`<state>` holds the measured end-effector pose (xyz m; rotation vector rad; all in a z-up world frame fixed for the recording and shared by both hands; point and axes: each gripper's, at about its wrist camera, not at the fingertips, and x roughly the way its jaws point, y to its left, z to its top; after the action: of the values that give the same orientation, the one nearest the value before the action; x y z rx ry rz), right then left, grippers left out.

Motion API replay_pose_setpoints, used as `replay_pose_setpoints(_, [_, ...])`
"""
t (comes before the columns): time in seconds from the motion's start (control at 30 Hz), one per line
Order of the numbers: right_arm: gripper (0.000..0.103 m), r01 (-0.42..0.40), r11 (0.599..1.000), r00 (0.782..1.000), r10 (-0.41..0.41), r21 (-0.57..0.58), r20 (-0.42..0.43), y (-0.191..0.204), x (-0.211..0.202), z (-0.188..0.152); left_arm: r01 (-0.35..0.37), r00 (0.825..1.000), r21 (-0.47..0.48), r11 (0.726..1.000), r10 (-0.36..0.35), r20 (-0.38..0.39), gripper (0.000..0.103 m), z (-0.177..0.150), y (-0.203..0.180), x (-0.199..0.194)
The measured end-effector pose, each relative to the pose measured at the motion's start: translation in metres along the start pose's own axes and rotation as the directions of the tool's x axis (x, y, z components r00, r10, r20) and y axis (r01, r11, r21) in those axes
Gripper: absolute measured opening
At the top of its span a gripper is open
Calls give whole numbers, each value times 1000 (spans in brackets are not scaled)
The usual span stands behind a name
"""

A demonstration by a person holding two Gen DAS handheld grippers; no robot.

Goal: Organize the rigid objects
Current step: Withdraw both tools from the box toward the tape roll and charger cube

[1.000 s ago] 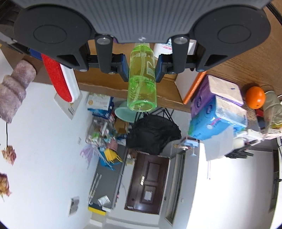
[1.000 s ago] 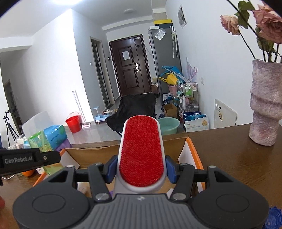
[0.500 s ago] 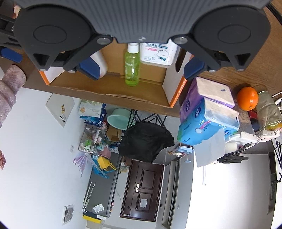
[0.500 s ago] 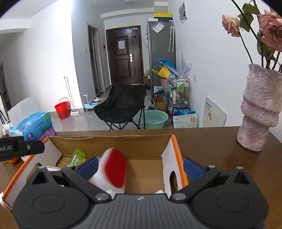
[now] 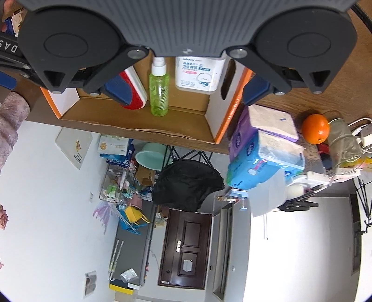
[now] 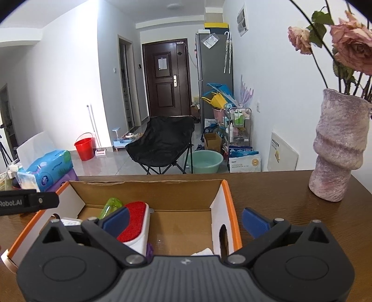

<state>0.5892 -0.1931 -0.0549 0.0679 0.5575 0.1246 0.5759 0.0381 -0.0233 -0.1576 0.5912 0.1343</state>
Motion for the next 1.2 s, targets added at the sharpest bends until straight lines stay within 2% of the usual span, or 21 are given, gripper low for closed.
replay_pose_setpoints(0.37, [103,-7,1000,999,7,0,35,-8,-34,-14,-2,999,-36,999,4,47,103,-12,18,-38])
replay_pose_setpoints(0.73, [103,-8,1000,997,8,0,74,-19,-73,-35,-24,999,-43,999,25,41,103,-32,36,-68])
replay_pose_setpoints(1.2, [103,42,998,996,-45,39,71,-41,-119,-71,-57,998,-55,997,59,35,103,-59,66,-110])
